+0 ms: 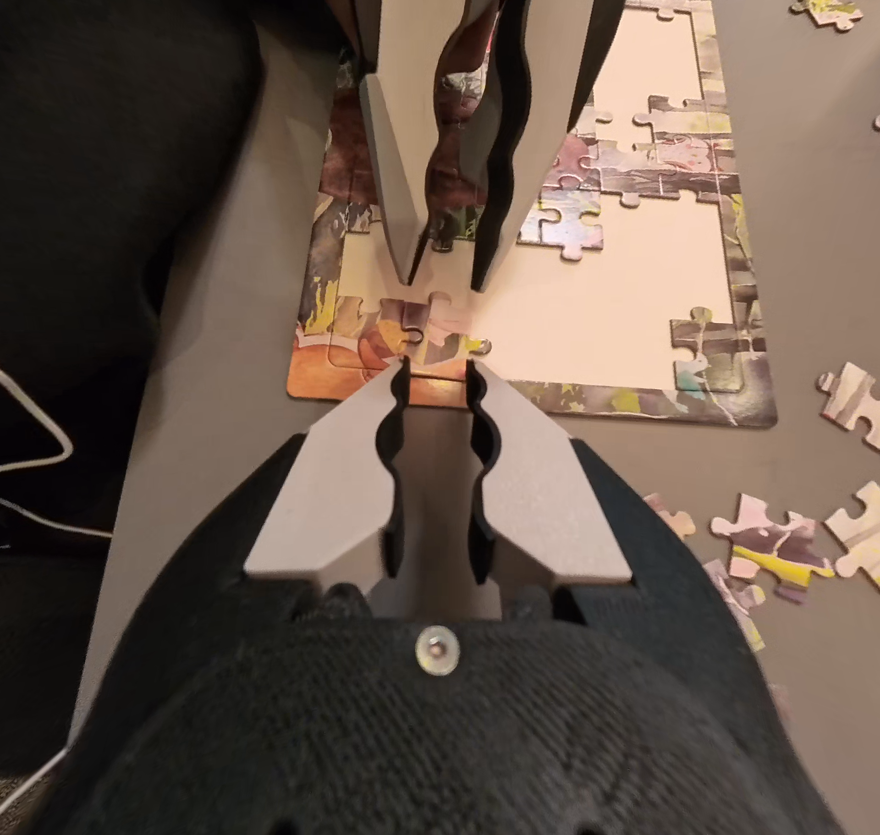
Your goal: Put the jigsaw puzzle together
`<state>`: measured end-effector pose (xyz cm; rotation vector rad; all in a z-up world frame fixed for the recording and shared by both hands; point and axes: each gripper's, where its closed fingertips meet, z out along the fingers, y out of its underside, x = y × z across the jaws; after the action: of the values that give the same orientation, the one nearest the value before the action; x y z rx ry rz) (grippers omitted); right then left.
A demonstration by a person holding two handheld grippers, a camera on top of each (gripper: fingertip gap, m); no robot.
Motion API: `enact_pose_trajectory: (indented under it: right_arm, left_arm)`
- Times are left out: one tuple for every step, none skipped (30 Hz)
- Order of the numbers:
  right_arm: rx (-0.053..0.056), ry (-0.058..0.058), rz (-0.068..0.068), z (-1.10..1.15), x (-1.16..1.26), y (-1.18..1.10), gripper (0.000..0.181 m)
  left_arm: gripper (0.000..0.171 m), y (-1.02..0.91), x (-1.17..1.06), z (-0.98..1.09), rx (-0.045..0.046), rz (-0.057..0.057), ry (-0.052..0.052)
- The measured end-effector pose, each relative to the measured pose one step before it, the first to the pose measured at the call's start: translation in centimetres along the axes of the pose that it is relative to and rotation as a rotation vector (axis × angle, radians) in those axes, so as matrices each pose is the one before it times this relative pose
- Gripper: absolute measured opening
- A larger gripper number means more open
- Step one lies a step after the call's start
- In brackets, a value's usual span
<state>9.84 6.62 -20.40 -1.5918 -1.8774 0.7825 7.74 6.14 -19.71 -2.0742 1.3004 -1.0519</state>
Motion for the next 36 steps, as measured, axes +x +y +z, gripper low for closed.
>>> enact_pose_trajectory:
  right_arm:
    - [-0.0001, 0.0014, -0.0024, 0.110, -0.015, -0.008, 0.021]
    - [-0.0003, -0.0019, -0.0007, 0.121, -0.039, -0.016, 0.021]
    - [-0.0023, -0.0018, -0.0002, 0.119, -0.009, 0.003, 0.021]
    - [-0.0025, -0.0010, -0.0013, 0.110, 0.008, 0.012, 0.020]
    - [0.0019, -0.0020, -0.0012, 0.048, 0.007, -0.057, 0.019]
    - [-0.0009, -0.0005, -0.0015, 0.042, 0.042, -0.017, 0.019]
    - [-0.0017, -0.0010, -0.0025, 0.017, 0.019, -0.002, 0.019]
    - [-0.0010, -0.0030, -0.0038, 0.009, -0.030, -0.016, 0.018]
    - [-0.0012, -0.0033, -0.0038, 0.024, -0.052, -0.016, 0.017]
    - [-0.0012, -0.0034, -0.0027, 0.023, -0.051, -0.014, 0.017]
    - [-0.0010, -0.0029, -0.0014, 0.016, -0.045, -0.008, 0.017]
    - [-0.0012, -0.0022, -0.0001, 0.014, -0.035, -0.005, 0.017]
    - [-0.0024, -0.0012, 0.0008, 0.024, -0.008, 0.037, 0.017]
    - [-0.0010, -0.0001, 0.0004, 0.021, 0.000, 0.001, 0.017]
    - [0.0000, -0.0003, -0.0008, 0.007, 0.004, -0.007, 0.017]
    - [-0.0004, -0.0007, -0.0007, 0.012, -0.002, -0.008, 0.016]
    - [-0.0008, -0.0015, 0.0003, 0.007, 0.002, -0.013, 0.016]
    - [-0.0014, -0.0025, 0.0006, 0.004, -0.025, 0.007, 0.016]
    - [-0.0019, -0.0019, 0.0002, 0.009, -0.032, 0.005, 0.017]
    - [-0.0030, -0.0001, -0.0008, -0.006, -0.001, 0.027, 0.017]
    - [-0.0030, 0.0023, -0.0016, -0.039, 0.018, 0.002, 0.017]
    - [-0.0002, 0.0045, -0.0010, -0.091, 0.047, -0.037, 0.017]
    - [0.0037, 0.0063, 0.0011, -0.153, 0.098, -0.087, 0.017]
    - [0.0063, 0.0069, 0.0036, -0.195, 0.125, -0.119, 0.016]
    - [0.0073, 0.0079, 0.0055, -0.226, 0.150, -0.109, 0.016]
    - [0.0072, 0.0101, 0.0068, -0.213, 0.193, -0.094, 0.015]
    - [0.0053, 0.0145, 0.0077, -0.208, 0.267, -0.031, 0.012]
    - [0.0032, 0.0155, 0.0080, -0.172, 0.275, 0.005, 0.011]
    - [0.0047, 0.0083, 0.0079, -0.131, 0.146, 0.008, 0.009]
    - [0.0072, 0.0014, 0.0091, -0.063, 0.023, -0.022, 0.008]
    - [0.0081, -0.0045, 0.0100, 0.015, -0.102, -0.035, 0.008]
    - [0.0049, -0.0072, 0.0089, 0.072, -0.167, -0.009, 0.008]
    - [-0.0017, -0.0033, 0.0051, 0.123, -0.137, 0.050, 0.008]
    - [-0.0067, 0.0020, -0.0002, 0.128, -0.091, 0.097, 0.008]
    - [-0.0078, 0.0038, -0.0035, 0.143, -0.073, 0.102, 0.007]
    - [-0.0063, 0.0026, -0.0033, 0.141, -0.089, 0.050, 0.007]
  left_arm:
    - [0.027, 0.033, -0.036, 0.041, -0.00300, 0.0037, -0.0050]
    - [0.027, -0.019, -0.034, 0.003, -0.00097, 0.0049, -0.0066]
    - [0.027, -0.020, -0.062, -0.031, -0.00053, 0.0057, -0.0089]
    - [0.027, -0.023, -0.078, -0.046, -0.00050, 0.0058, -0.0099]
    - [0.027, -0.027, -0.072, -0.053, -0.00042, 0.0049, -0.0084]
    - [0.027, -0.002, -0.047, -0.024, -0.00088, 0.0030, -0.0062]
    - [0.027, 0.031, -0.028, 0.000, -0.00214, 0.0016, -0.0036]
    - [0.027, 0.050, -0.006, 0.033, -0.00337, 0.0011, -0.0015]
    - [0.027, 0.062, 0.021, 0.053, -0.00336, 0.0013, 0.0000]
    - [0.027, 0.069, 0.022, 0.060, -0.00336, 0.0016, 0.0005]
    - [0.027, 0.075, 0.027, 0.068, -0.00433, 0.0019, 0.0000]
    - [0.027, 0.078, 0.000, 0.062, -0.00547, 0.0031, -0.0017]
    - [0.026, 0.083, 0.009, 0.052, -0.00584, 0.0046, -0.0019]
    - [0.026, 0.091, 0.014, 0.047, -0.00650, 0.0045, -0.0015]
    - [0.026, 0.068, -0.001, 0.045, -0.00595, 0.0038, -0.0020]
    - [0.026, 0.049, 0.007, 0.024, -0.00372, 0.0025, -0.0008]
    - [0.026, 0.028, 0.018, 0.021, -0.00200, 0.0007, 0.0008]
    - [0.026, -0.001, 0.023, 0.011, -0.00051, 0.0002, 0.0007]
    - [0.026, -0.006, -0.010, 0.009, 0.00025, 0.0008, -0.0012]
    - [0.026, -0.007, -0.033, -0.016, 0.00075, 0.0018, -0.0036]
    - [0.026, -0.047, -0.076, -0.032, 0.00247, 0.0034, -0.0063]
    - [0.025, -0.062, -0.058, -0.051, 0.00391, 0.0041, -0.0059]
    - [0.025, -0.087, -0.027, -0.060, 0.00442, 0.0036, -0.0037]
    - [0.024, -0.081, -0.013, -0.040, 0.00429, 0.0026, -0.0023]
    - [0.024, -0.055, -0.005, -0.033, 0.00338, 0.0022, -0.0015]
    - [0.023, -0.039, 0.004, -0.026, 0.00234, 0.0022, -0.0010]
    - [0.022, 0.011, 0.014, 0.012, -0.00017, 0.0015, 0.0004]
    - [0.021, 0.033, 0.022, 0.034, -0.00223, 0.0009, 0.0011]
    - [0.021, 0.049, 0.027, 0.052, -0.00246, 0.0012, 0.0011]
    - [0.020, 0.044, 0.032, 0.065, -0.00272, 0.0015, 0.0006]
    - [0.020, 0.044, 0.039, 0.057, -0.00273, 0.0024, 0.0000]
    - [0.020, 0.028, 0.032, 0.057, -0.00183, 0.0031, -0.0009]
    - [0.020, 0.017, 0.021, 0.052, -0.00162, 0.0035, -0.0017]
    - [0.019, 0.002, -0.012, 0.033, -0.00141, 0.0037, -0.0035]
    - [0.019, 0.002, -0.026, 0.028, -0.00102, 0.0037, -0.0043]
    - [0.019, 0.006, -0.019, 0.020, -0.00117, 0.0027, -0.0034]
